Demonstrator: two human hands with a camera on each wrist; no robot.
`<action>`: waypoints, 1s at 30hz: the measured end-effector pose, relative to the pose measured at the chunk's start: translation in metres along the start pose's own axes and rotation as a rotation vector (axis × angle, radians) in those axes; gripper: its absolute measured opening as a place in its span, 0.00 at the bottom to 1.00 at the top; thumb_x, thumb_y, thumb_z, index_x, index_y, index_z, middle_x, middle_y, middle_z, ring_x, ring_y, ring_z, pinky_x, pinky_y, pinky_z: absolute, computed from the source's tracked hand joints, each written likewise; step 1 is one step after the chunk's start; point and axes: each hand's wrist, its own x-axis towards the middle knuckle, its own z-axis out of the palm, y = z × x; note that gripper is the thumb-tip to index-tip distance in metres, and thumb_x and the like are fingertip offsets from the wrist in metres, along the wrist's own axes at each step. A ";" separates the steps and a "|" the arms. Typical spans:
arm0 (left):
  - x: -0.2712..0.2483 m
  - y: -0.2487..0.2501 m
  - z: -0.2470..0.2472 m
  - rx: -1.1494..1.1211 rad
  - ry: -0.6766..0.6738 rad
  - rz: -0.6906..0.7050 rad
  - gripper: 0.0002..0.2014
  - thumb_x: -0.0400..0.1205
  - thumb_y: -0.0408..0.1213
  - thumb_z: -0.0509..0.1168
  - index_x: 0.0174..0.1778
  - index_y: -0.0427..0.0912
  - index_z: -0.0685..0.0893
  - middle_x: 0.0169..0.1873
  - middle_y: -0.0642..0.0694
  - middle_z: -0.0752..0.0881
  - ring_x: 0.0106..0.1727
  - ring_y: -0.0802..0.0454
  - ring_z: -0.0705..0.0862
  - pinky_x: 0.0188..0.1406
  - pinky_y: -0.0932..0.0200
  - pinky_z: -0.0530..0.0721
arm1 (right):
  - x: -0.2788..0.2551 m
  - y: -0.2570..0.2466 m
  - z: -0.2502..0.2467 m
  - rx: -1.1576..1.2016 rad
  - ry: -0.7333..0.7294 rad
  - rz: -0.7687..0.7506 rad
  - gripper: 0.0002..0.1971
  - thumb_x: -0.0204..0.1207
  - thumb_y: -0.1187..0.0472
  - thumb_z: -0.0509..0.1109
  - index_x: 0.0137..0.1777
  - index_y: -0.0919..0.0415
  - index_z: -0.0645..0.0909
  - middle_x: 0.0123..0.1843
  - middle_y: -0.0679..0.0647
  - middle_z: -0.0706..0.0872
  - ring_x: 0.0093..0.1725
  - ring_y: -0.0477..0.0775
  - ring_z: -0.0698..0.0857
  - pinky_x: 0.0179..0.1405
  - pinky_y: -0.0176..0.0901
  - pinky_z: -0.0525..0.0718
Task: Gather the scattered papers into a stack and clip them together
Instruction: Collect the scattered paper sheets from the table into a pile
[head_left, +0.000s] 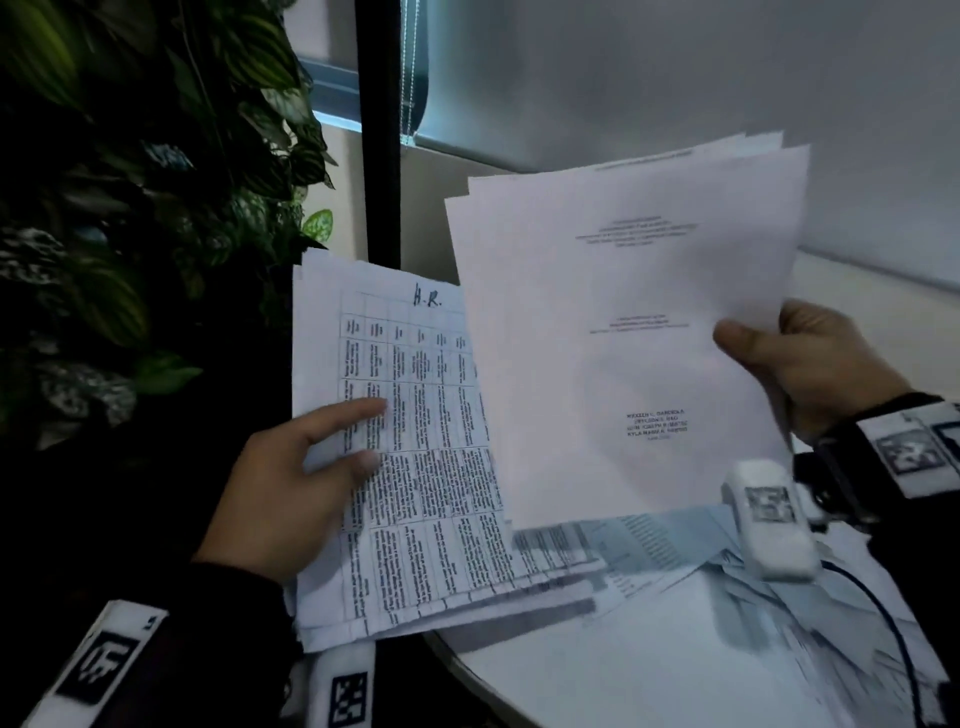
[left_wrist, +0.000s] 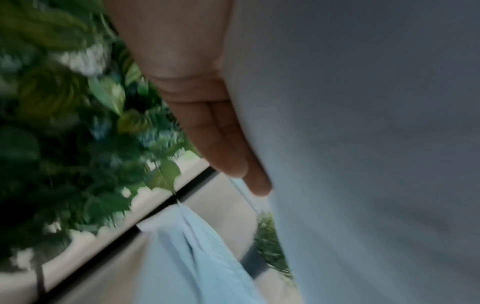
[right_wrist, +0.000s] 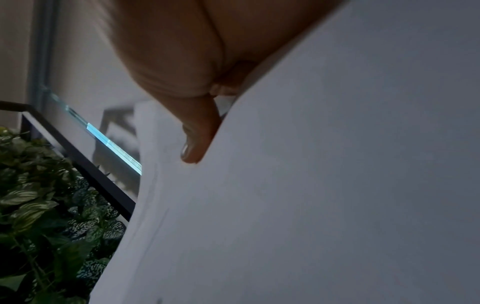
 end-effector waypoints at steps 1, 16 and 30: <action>0.000 0.000 0.002 -0.048 -0.012 -0.001 0.18 0.77 0.23 0.70 0.49 0.55 0.87 0.59 0.54 0.84 0.57 0.68 0.80 0.43 0.84 0.77 | -0.001 0.006 0.004 0.027 -0.029 0.016 0.09 0.48 0.60 0.77 0.31 0.56 0.91 0.30 0.50 0.91 0.27 0.47 0.89 0.24 0.35 0.84; 0.006 -0.013 0.007 -0.041 0.143 0.035 0.15 0.78 0.25 0.69 0.51 0.51 0.85 0.42 0.60 0.88 0.46 0.56 0.86 0.46 0.61 0.80 | -0.017 0.084 0.054 -0.606 -0.167 0.365 0.30 0.79 0.49 0.67 0.78 0.55 0.63 0.66 0.56 0.79 0.62 0.57 0.81 0.68 0.54 0.77; 0.015 -0.022 -0.025 0.167 0.138 0.099 0.36 0.82 0.23 0.64 0.62 0.81 0.72 0.73 0.60 0.73 0.74 0.58 0.70 0.72 0.60 0.64 | -0.003 0.105 0.045 -1.413 -0.264 0.562 0.43 0.64 0.40 0.78 0.73 0.63 0.66 0.67 0.58 0.80 0.63 0.59 0.81 0.58 0.48 0.80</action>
